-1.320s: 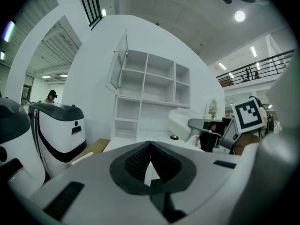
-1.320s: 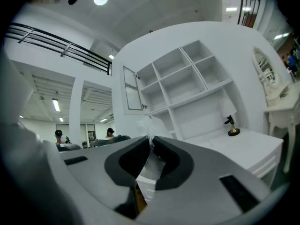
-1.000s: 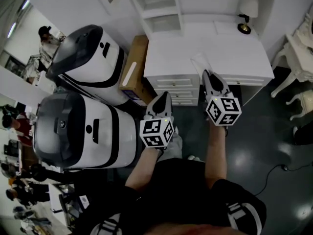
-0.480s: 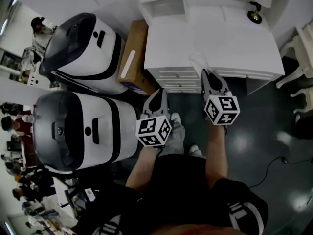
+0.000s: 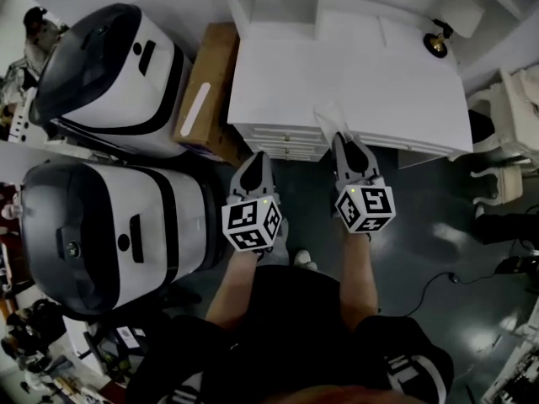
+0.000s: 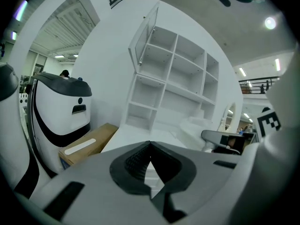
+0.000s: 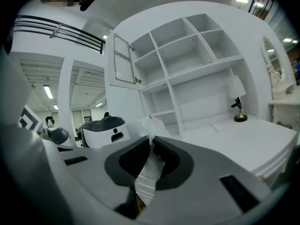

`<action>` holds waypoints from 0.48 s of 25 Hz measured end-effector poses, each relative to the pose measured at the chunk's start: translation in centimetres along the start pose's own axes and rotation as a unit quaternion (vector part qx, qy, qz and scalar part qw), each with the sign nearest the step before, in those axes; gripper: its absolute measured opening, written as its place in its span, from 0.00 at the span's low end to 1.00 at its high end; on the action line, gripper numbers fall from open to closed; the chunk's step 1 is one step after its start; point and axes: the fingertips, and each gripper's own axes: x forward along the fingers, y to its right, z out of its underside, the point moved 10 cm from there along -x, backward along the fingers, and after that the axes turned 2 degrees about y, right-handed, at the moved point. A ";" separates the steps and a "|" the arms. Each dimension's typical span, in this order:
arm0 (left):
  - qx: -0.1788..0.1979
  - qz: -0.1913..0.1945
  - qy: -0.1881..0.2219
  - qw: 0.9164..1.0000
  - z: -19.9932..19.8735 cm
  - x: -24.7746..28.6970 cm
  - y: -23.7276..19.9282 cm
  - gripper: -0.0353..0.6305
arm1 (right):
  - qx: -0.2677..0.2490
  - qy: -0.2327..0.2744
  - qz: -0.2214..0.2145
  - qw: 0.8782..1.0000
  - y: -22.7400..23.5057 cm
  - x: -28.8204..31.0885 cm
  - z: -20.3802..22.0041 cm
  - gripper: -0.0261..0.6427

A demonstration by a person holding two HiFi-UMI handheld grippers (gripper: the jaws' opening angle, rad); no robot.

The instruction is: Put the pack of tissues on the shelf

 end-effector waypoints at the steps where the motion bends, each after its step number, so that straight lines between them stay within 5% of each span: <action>1: 0.001 -0.002 -0.001 1.000 -0.1 0.6 -0.3 0.07 | -0.003 -0.004 -0.003 1.000 -0.1 0.6 0.0 0.10; 12: 0.018 -0.004 -0.005 1.000 -2.8 6.8 -4.9 0.07 | -0.010 -0.026 -0.046 0.999 -3.9 8.5 -0.3 0.10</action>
